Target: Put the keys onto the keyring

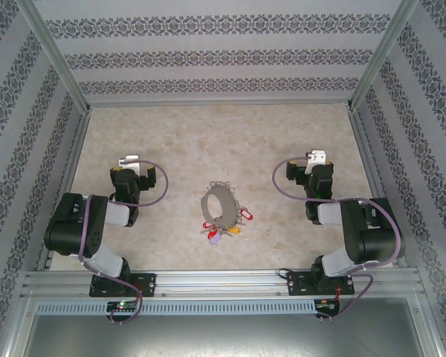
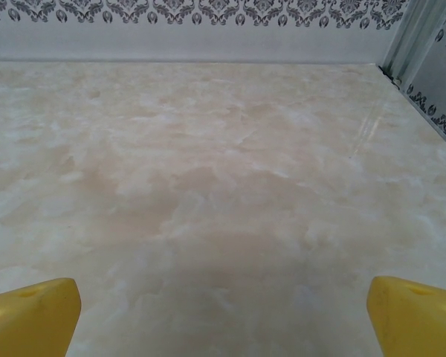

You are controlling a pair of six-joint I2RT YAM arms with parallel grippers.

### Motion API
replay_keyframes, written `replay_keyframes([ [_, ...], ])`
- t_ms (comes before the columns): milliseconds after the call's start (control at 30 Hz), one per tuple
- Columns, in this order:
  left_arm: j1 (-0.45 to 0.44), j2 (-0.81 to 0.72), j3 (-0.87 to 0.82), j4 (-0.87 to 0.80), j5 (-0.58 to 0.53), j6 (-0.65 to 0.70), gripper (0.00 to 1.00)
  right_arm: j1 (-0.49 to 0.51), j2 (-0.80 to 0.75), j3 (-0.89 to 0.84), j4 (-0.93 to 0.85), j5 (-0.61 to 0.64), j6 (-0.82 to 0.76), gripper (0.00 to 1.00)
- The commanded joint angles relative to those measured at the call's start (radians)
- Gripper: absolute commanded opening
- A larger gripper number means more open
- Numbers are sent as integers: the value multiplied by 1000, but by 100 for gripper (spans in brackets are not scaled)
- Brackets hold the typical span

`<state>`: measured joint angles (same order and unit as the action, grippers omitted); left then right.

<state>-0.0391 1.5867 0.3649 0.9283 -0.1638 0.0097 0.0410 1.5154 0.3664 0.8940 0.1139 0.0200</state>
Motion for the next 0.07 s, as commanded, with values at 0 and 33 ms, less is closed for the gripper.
replay_keyframes([
  [0, 3, 4, 5, 50, 10, -17, 100, -13, -4, 16, 6, -25, 12, 98],
  [33, 2, 4, 5, 50, 10, -17, 100, -13, -4, 16, 6, -25, 13, 98],
])
